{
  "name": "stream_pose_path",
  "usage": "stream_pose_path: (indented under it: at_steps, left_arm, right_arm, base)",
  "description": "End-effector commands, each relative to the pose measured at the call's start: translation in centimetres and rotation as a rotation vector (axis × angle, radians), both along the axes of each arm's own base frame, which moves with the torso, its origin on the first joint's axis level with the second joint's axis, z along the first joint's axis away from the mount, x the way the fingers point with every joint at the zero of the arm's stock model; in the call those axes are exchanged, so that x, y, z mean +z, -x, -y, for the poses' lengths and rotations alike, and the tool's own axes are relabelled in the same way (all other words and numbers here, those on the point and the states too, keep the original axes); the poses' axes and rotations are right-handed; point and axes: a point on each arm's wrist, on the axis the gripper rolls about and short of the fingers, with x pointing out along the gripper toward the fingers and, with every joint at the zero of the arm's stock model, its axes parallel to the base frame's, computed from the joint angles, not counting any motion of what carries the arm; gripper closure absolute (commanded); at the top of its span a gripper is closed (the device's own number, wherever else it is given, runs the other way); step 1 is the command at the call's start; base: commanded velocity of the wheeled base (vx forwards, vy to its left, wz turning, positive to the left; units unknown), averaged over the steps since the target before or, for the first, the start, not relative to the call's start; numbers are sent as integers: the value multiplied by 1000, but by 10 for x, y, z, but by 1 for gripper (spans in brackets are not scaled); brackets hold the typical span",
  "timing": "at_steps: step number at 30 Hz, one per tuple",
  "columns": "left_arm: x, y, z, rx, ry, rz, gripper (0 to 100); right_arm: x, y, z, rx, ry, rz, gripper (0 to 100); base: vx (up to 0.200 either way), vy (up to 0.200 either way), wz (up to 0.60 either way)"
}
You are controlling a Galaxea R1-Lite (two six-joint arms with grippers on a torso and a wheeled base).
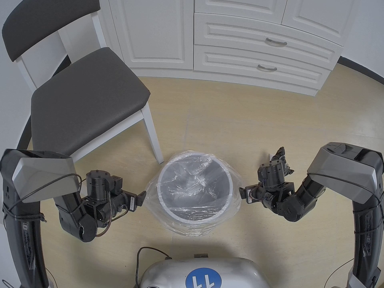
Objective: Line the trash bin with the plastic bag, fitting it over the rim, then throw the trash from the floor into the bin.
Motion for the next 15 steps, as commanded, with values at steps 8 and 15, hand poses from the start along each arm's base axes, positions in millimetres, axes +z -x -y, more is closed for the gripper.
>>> stream_pose_path:
  at_steps: [8, 15]
  left_arm:
    - [45, -1, 47, -139, 42, 104, 0]
    - [38, -30, 82, -173, 67, 78, 0]
  right_arm:
    - [36, 7, 4, -2, -28, 68, 0]
    - [40, 6, 7, -12, -31, 79, 0]
  base:
    - [0, 0, 0]
    - [0, 0, 0]
